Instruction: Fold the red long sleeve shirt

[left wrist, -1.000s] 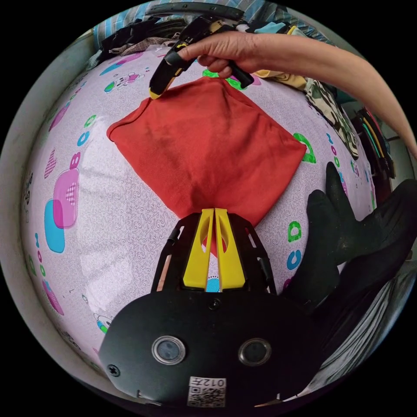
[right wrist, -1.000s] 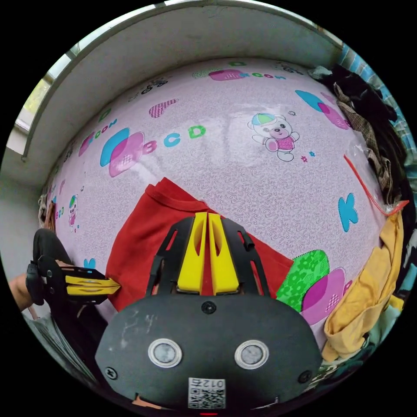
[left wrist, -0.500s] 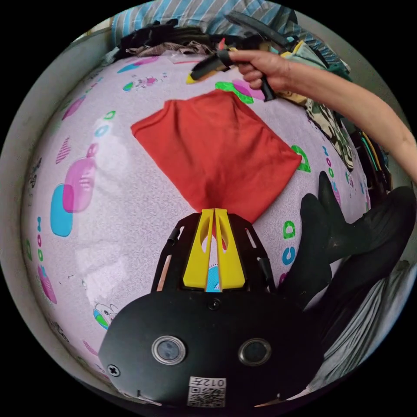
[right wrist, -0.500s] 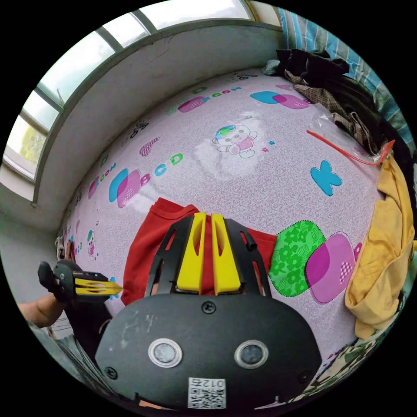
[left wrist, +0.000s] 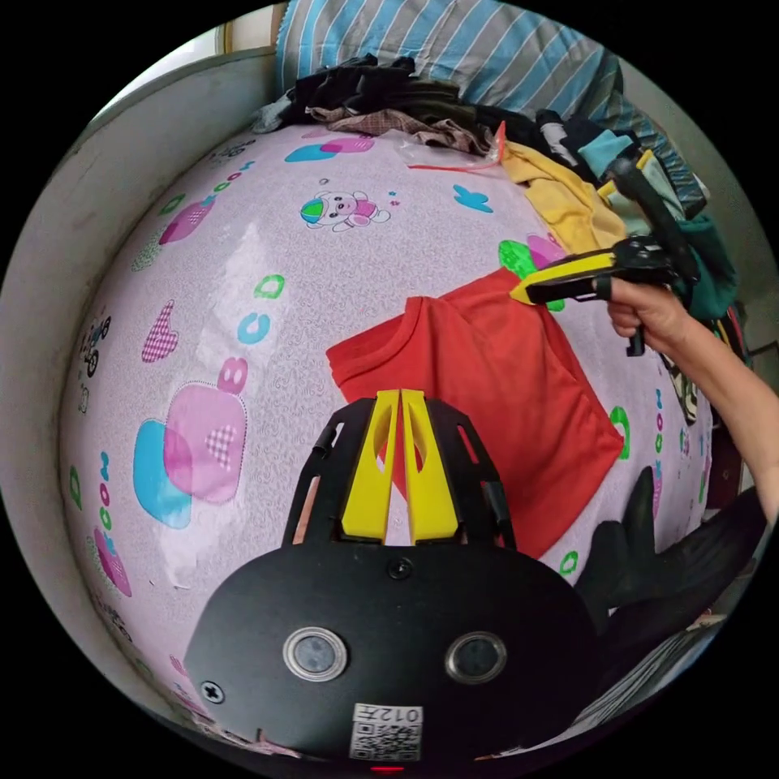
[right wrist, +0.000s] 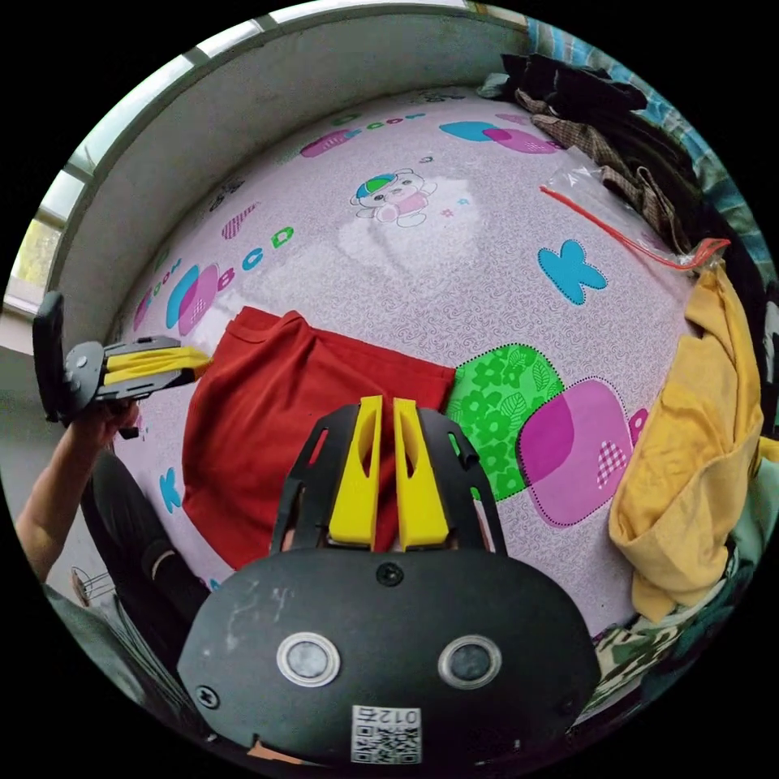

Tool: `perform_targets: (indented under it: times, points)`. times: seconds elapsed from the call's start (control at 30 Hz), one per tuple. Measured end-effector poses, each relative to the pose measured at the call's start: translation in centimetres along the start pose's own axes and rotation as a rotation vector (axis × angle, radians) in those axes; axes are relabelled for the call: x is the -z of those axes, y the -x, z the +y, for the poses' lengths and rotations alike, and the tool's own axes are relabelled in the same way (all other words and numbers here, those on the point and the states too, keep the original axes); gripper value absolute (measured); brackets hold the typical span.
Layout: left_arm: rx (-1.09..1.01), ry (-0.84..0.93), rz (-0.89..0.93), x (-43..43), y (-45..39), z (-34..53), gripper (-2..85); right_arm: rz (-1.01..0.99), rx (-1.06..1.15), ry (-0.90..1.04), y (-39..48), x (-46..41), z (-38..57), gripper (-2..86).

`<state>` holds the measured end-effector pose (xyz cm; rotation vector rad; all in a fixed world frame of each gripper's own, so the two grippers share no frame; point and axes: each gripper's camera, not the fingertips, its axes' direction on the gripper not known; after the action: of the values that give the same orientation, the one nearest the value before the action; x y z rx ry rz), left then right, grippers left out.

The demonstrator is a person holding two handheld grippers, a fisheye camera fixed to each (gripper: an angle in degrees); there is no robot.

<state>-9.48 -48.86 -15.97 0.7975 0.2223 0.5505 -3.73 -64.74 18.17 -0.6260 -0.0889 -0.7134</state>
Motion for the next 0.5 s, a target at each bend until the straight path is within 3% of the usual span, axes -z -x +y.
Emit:
perform_targets:
  times: [0.3,0.5]
  points:
    - [-0.001,0.043,-0.018,-1.8,0.1,-0.3,0.3,-0.032,-0.144,-0.039,-2.4,-0.3,0.9,0.1]
    - [0.016,-0.071,-0.021,2.5,-0.5,2.2,0.4,-0.04,-0.117,-0.109,-2.2,2.8,2.6,0.4]
